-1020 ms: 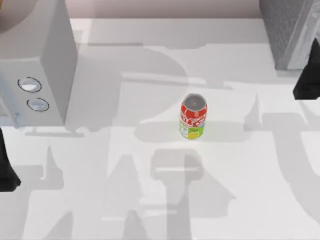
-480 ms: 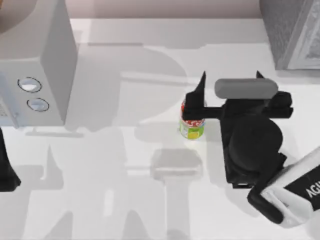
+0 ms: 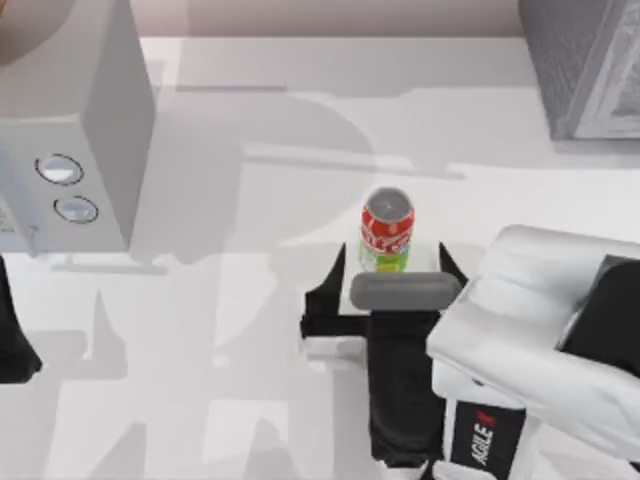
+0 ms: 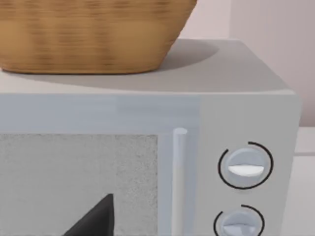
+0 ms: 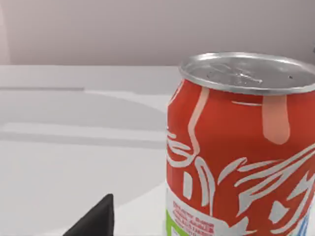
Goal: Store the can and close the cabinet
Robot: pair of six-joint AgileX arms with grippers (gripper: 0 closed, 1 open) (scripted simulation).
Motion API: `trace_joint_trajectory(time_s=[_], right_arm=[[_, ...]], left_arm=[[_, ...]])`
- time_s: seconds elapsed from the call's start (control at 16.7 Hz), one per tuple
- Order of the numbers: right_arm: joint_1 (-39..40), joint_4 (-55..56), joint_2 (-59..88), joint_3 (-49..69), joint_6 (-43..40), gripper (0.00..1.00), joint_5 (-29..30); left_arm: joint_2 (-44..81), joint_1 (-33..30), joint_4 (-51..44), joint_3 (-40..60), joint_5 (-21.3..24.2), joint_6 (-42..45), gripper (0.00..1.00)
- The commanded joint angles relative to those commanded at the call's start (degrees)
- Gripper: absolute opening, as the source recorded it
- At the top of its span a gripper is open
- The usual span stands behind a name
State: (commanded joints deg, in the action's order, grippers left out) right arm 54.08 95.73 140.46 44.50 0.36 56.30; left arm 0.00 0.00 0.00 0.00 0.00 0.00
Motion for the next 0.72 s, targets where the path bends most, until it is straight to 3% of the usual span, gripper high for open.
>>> trace_joint_trajectory(time_s=[0.48,0.72], right_arm=[[0.2,0.8,1.5,0.5,0.1,1.0,0.4],[-3.4,-2.7,2.3,5.1,0.0,1.0,-3.4]], left_arm=[[0.0,0.0,0.0,0.0,0.0,0.0,1.0],[0.0,0.0,0.0,0.0,0.0,0.0,1.0]])
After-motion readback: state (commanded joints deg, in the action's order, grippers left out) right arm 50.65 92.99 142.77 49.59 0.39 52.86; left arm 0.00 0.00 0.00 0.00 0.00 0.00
